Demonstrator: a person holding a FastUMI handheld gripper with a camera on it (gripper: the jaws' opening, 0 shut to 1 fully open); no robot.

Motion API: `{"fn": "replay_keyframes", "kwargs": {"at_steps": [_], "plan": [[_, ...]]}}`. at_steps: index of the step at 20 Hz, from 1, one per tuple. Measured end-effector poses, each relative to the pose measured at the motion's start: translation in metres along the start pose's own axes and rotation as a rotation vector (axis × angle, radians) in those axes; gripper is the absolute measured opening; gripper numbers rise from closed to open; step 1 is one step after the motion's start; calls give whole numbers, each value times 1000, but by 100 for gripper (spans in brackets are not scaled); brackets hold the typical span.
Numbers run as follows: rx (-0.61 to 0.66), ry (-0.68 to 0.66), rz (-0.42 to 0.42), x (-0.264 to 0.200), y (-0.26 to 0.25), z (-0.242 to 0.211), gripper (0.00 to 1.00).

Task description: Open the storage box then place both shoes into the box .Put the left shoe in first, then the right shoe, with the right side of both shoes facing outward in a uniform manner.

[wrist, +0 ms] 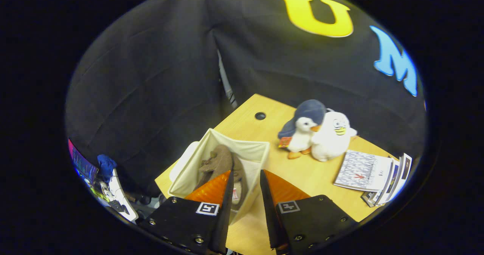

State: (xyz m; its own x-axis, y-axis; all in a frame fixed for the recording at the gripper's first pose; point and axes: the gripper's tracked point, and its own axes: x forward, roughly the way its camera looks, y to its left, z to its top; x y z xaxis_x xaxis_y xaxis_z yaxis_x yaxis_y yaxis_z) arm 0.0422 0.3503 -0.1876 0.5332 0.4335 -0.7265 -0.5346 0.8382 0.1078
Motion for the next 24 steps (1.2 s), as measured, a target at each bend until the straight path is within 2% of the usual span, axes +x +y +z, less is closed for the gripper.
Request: {"fn": "replay_keyframes", "kwargs": {"at_steps": [3, 6, 9, 11, 14, 24], "plan": [[81, -155, -154, -67, -49, 8, 42], [129, -371, -317, -133, -99, 31, 43], [126, -544, -448, -193, -124, 38, 99], [147, -642, -506, -227, -127, 42, 99], [162, -688, -565, -256, -134, 33, 99], [219, -734, -559, -287, -164, 7, 99]]}}
